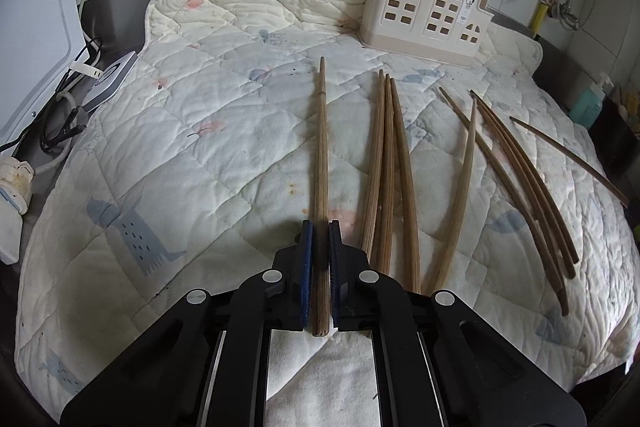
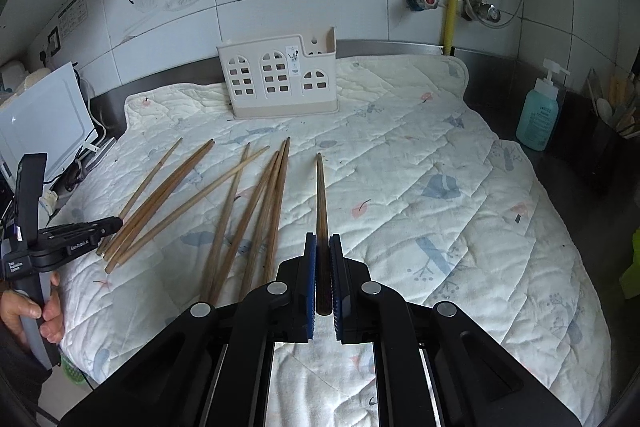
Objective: Organize utensils
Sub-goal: 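Lift the held chopstick with the left gripper while the right gripper lifts its chopstick, then lower the left gripper's chopstick into the white holder while the right gripper inserts its own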
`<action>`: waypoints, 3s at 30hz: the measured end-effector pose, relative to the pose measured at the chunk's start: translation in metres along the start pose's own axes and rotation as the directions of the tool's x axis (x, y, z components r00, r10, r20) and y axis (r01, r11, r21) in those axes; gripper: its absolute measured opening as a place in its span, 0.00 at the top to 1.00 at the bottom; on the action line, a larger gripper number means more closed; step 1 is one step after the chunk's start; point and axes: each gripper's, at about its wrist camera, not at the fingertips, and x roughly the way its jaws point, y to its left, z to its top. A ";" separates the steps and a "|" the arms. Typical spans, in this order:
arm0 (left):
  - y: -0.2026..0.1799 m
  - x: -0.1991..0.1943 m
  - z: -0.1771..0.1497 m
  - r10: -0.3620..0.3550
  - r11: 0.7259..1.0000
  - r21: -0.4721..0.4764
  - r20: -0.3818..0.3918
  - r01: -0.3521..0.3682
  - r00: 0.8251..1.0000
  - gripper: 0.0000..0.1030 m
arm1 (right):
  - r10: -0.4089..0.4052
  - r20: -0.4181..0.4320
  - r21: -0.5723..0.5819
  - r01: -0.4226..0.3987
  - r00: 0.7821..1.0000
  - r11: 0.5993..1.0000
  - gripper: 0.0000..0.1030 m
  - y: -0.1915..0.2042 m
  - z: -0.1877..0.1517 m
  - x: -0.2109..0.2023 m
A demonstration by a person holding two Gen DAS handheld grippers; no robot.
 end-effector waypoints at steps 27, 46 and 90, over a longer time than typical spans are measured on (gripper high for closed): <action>-0.008 -0.072 0.046 -0.156 0.984 0.090 0.045 0.151 0.987 0.95 | 0.095 0.175 -0.111 -0.076 0.980 0.991 0.94 0.014 0.094 -0.039; 0.015 -0.036 0.007 -0.159 0.987 0.026 -0.038 0.160 0.986 0.95 | 0.100 0.186 -0.099 -0.082 0.977 0.992 0.94 0.013 0.091 -0.044; -0.106 -0.121 0.303 -0.219 0.962 0.251 0.483 0.105 0.848 0.95 | 0.077 0.201 -0.177 -0.042 0.977 0.983 0.94 0.006 0.295 0.022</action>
